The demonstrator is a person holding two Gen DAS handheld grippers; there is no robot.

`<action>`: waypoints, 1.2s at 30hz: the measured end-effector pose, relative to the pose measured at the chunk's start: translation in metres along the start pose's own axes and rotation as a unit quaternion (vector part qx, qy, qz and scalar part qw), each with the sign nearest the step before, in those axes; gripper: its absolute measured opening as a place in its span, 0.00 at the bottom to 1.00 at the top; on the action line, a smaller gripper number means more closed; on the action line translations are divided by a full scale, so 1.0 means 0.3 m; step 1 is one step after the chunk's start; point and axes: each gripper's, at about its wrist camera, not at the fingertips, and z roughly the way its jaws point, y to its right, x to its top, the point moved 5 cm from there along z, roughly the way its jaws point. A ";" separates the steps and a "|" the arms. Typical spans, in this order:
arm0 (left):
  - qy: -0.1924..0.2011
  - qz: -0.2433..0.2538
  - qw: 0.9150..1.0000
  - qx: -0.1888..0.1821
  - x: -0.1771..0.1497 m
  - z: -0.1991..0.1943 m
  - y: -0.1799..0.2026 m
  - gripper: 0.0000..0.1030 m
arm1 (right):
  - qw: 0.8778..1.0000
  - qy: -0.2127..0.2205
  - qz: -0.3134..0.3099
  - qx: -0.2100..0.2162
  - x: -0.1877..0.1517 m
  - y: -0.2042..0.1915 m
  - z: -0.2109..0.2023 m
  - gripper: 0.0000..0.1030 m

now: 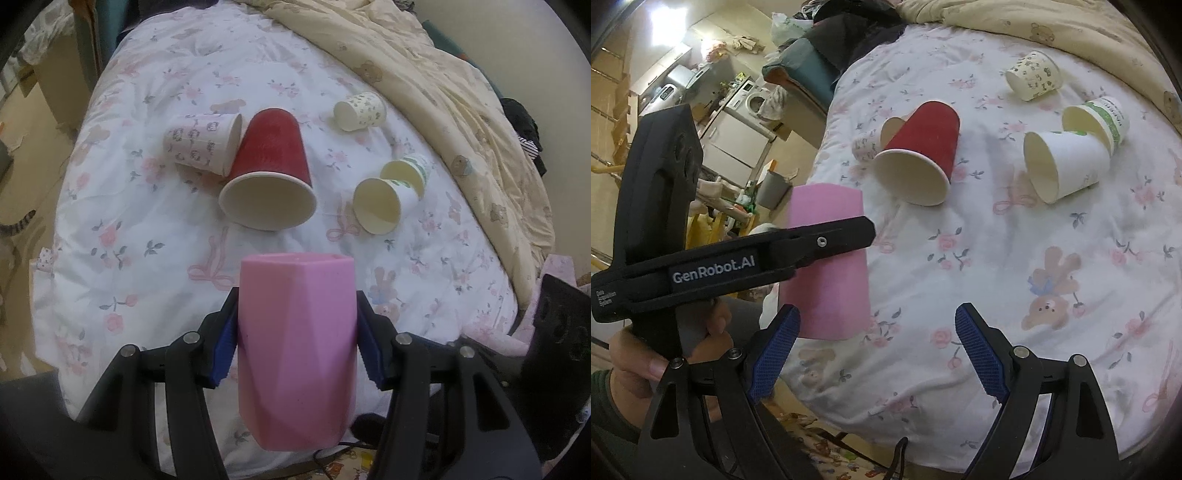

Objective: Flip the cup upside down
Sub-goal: 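Rotate the pink cup in the left tool so its base faces up, then lower the pink cup base-up onto the bed and open the left tool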

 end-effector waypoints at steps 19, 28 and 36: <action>0.004 0.038 0.999 0.015 -0.008 -0.022 0.035 0.50 | 0.997 -0.016 0.028 -0.068 -0.011 0.098 0.005 0.86; -0.005 0.050 0.995 0.091 0.085 0.056 0.065 0.50 | 0.975 0.101 0.121 -0.154 0.035 0.292 -0.243 0.86; -0.027 0.060 0.988 0.141 0.113 0.227 0.165 0.50 | 0.965 0.108 0.188 -0.147 -0.004 0.416 -0.316 0.86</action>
